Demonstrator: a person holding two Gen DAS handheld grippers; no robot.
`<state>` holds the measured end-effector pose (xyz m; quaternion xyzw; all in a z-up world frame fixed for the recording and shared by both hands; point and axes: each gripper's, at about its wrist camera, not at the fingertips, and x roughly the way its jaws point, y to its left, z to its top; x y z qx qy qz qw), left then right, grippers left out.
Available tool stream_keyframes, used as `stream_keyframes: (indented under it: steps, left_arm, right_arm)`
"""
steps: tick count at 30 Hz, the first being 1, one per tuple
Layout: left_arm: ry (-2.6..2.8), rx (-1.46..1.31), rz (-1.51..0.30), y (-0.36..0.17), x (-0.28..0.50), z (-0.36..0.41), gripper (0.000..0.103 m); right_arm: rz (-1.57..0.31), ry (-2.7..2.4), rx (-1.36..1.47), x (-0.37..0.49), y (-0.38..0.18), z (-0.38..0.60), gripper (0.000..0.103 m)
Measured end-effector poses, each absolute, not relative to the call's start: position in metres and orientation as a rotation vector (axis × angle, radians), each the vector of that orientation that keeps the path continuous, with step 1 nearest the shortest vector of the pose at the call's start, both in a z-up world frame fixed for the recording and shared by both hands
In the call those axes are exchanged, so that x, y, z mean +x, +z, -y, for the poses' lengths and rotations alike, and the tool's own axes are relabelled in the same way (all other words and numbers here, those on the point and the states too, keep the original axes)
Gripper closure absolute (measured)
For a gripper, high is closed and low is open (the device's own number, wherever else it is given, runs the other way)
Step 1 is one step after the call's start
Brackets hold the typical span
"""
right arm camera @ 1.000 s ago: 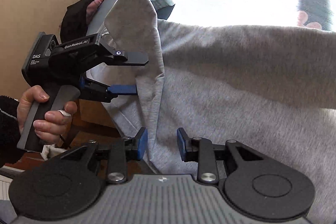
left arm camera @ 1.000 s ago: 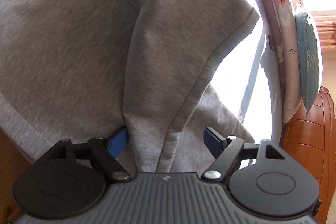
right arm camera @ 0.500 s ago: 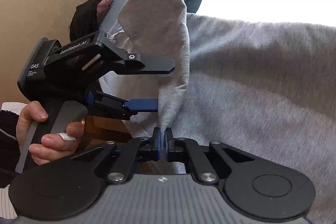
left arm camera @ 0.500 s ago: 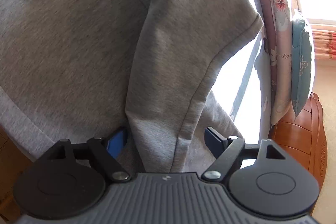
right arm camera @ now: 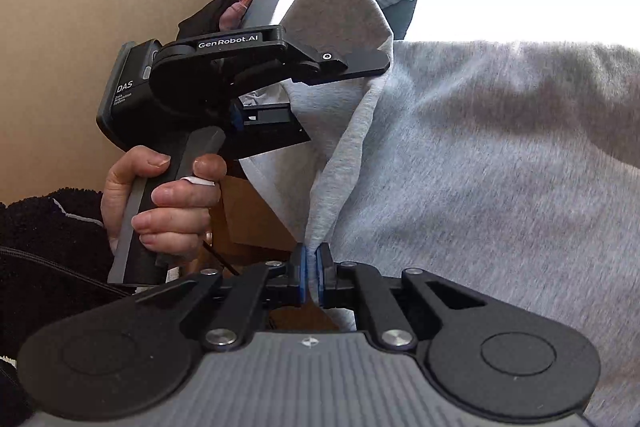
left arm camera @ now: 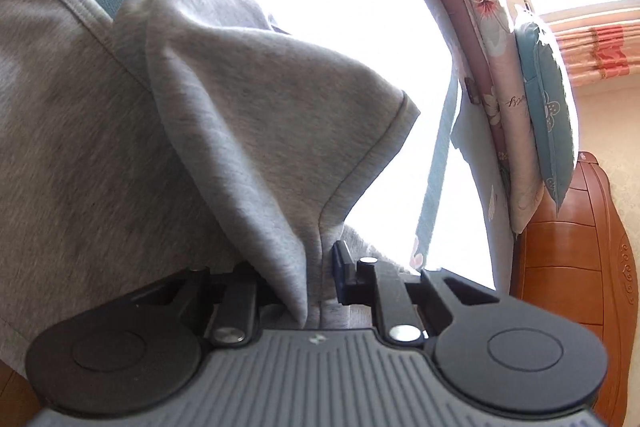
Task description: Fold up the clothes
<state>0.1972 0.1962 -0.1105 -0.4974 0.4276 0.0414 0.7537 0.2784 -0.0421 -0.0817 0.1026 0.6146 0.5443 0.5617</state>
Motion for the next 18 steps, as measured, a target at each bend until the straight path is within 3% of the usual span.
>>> stream_keyframes:
  steps: [8,18]
  left_arm:
    - [0.119,-1.017,-0.958,-0.088,0.177,-0.188,0.093]
    - [0.147,-0.841,-0.935,-0.085,0.176,-0.184,0.092]
  right_arm:
    - [-1.466,1.311,0.168,0.270,-0.086,0.039,0.094]
    - [-1.453,1.277,0.145,0.280,-0.083,0.048,0.082]
